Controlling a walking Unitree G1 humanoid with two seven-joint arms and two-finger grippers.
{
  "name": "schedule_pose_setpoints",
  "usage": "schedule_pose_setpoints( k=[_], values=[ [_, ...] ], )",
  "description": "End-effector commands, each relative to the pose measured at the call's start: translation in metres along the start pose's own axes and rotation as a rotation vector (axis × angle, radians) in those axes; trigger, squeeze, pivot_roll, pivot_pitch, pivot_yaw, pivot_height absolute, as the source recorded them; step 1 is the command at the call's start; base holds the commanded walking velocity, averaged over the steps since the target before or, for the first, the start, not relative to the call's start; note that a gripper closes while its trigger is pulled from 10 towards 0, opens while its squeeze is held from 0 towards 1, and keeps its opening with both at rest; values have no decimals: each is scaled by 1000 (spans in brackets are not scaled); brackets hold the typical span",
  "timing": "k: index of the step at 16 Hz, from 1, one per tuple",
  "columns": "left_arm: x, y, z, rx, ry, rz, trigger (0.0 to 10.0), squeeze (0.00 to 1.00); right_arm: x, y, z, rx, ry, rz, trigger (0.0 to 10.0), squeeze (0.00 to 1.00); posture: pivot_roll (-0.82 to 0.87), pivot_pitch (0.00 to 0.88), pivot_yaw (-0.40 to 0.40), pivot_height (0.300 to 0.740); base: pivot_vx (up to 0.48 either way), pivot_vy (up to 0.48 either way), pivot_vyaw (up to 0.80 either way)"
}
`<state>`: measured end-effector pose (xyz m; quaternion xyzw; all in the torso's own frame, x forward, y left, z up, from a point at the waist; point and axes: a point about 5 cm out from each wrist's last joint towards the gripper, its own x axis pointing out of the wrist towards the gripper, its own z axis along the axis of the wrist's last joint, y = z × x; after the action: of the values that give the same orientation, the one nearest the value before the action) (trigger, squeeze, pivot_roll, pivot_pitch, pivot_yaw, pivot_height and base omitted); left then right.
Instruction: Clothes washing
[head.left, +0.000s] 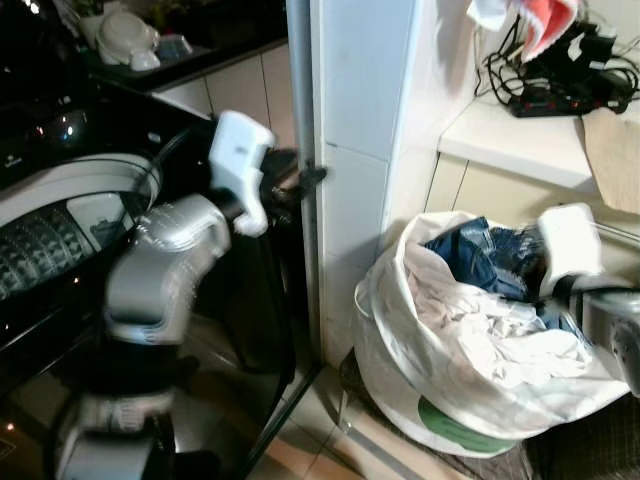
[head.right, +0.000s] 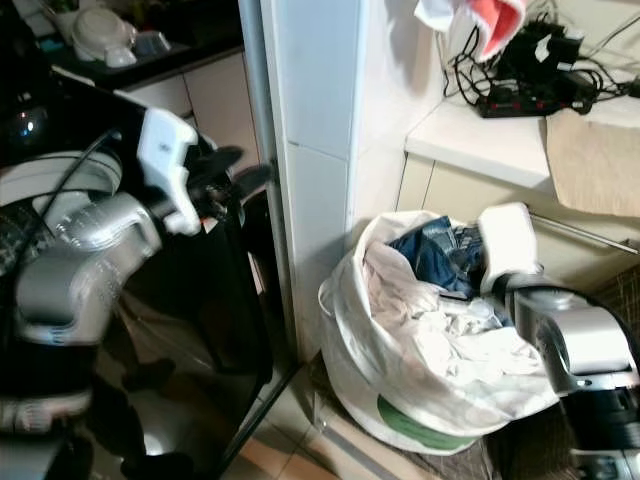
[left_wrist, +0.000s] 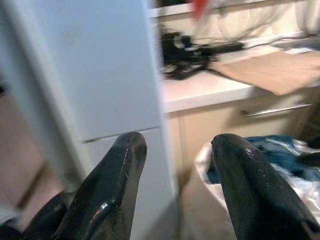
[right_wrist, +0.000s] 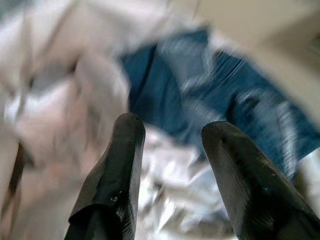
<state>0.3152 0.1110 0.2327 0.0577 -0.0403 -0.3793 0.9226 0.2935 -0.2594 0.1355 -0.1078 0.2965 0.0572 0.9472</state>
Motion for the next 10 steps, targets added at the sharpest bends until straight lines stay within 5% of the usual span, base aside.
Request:
schedule_pose_setpoints(
  k=[1,5,6,7,10],
  values=[
    [-3,-6,-3,10,21,-46,10000,0,-1,3,-3,-28,41,61,10000,1000,-119,0,62,740,0,0,0],
    [-17,-42,-32,17,96,-261,10000,0,1,9,-38,-162,227,177,10000,976,-118,0,45,740,0,0,0],
    [-22,-56,-36,28,108,-362,10000,0,5,11,-49,-173,274,179,10000,388,-116,0,44,740,0,0,0],
    [-24,-61,-38,15,107,-390,10000,0,10,14,-57,-163,288,170,10000,0,-115,0,47,740,0,0,0],
    [-26,-65,-44,41,141,-398,10000,0,20,17,-79,-130,330,130,10000,0,-108,0,48,740,0,0,0]
  ],
)
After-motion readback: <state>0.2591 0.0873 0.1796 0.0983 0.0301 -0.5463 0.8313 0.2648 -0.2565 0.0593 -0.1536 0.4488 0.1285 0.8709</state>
